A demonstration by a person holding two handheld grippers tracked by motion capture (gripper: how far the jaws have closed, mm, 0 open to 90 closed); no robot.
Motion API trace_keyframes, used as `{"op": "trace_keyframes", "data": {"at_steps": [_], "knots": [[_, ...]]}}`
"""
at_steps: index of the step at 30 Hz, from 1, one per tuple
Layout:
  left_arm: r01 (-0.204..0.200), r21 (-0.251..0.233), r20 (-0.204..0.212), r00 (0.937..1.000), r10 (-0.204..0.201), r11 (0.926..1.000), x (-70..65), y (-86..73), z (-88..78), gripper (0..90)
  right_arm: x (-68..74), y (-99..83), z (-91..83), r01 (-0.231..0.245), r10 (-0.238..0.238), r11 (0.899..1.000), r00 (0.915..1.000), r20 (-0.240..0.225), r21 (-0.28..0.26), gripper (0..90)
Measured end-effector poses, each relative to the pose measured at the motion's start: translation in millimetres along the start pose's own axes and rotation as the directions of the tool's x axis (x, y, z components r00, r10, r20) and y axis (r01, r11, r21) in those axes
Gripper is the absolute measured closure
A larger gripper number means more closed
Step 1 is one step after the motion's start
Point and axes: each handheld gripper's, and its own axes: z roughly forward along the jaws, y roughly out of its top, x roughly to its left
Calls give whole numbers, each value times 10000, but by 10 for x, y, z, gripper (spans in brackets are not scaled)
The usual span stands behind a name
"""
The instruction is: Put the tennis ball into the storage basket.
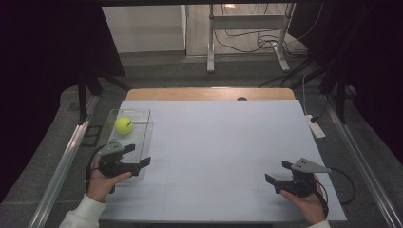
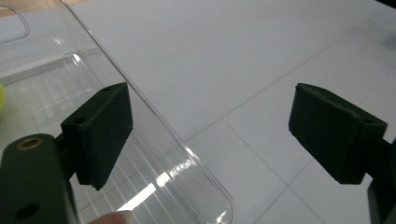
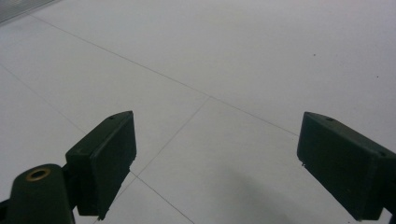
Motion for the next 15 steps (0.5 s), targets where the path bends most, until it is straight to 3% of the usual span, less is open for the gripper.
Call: {"op": "trace_keyframes", "data": {"at_steps": [15], "knots": [[101,-63,0,9999,-101,9999,-99,-200,-62,146,6,2,3,10,-10,10000,10000,-4,-2,120]]}}
